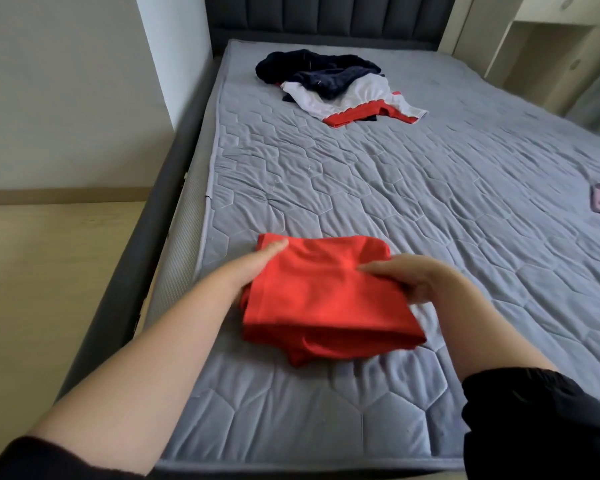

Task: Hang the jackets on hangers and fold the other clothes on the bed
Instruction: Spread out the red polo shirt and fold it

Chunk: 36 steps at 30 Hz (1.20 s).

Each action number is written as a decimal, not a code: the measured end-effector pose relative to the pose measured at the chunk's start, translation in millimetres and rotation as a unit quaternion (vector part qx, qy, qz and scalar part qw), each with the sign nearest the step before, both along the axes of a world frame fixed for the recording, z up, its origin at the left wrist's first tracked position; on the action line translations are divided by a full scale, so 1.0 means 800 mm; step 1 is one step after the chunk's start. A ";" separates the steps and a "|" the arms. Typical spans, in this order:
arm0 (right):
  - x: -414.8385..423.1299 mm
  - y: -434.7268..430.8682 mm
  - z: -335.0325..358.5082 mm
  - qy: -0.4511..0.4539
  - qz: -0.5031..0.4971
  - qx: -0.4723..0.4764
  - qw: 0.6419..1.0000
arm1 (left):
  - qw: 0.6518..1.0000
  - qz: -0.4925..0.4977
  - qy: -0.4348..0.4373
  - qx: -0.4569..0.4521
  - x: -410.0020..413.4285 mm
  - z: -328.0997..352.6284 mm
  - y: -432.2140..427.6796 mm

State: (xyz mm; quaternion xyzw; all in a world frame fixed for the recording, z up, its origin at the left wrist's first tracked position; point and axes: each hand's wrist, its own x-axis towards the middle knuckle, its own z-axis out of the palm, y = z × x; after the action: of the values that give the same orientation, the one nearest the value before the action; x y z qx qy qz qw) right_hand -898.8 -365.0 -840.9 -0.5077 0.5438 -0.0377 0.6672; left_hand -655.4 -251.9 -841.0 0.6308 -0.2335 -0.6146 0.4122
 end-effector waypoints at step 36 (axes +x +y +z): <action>0.001 -0.034 -0.039 0.110 -0.234 -0.490 0.832 | 1.000 -0.014 0.006 -0.006 0.017 -0.023 0.002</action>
State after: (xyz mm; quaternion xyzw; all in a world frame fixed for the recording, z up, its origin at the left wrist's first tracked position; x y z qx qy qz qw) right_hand -897.8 -391.9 -872.0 -0.6261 0.6266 -0.3983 0.2380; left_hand -641.6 -250.2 -859.3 0.6216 -0.2436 -0.6222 0.4088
